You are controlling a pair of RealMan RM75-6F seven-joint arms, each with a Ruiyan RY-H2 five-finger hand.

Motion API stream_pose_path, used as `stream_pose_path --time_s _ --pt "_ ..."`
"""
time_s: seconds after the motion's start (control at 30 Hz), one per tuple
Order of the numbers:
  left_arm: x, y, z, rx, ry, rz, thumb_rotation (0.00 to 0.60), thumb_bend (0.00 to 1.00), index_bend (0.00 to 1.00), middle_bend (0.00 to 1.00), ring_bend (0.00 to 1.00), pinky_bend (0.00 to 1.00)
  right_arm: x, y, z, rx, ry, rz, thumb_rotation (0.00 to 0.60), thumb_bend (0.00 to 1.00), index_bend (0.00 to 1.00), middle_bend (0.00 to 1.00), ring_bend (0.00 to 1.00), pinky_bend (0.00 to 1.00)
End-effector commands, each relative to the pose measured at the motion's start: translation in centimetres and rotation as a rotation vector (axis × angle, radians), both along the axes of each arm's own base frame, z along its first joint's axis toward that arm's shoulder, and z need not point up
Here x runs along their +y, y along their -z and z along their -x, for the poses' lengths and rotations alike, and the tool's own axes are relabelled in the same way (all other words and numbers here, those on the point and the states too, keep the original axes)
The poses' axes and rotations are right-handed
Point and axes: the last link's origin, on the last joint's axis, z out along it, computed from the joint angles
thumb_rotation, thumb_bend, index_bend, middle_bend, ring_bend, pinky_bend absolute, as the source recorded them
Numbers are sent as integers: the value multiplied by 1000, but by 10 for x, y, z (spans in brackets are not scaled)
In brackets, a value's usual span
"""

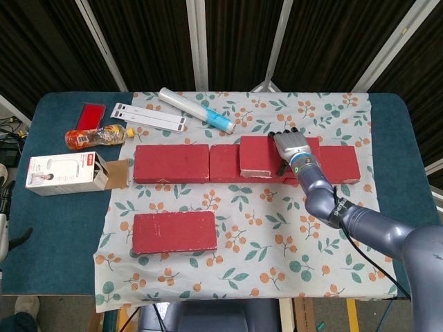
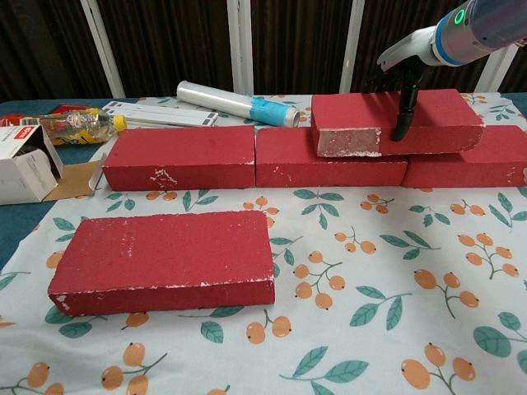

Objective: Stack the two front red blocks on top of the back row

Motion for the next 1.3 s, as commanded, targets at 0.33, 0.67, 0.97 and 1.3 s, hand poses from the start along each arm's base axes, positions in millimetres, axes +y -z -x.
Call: stream_pose_path --time_s 0.33,0.67,0.97,1.3 --pt "2 4 -1 11 -5 4 600 0 59 0 1 152 -9 3 1 3 -10 -7 600 88 405 315 122 0" --pt "2 3 -1 9 -6 -4 600 0 59 0 1 152 -8 4 4 1 -5 -17 600 89 405 315 122 0" --pt "2 3 0 11 -7 -3 600 0 59 0 1 152 -8 5 4 1 -4 -18 600 89 405 315 122 0" --pt "2 3 0 14 -11 -7 600 0 59 0 1 152 -8 5 6 15 0 -23 600 89 344 277 63 0"
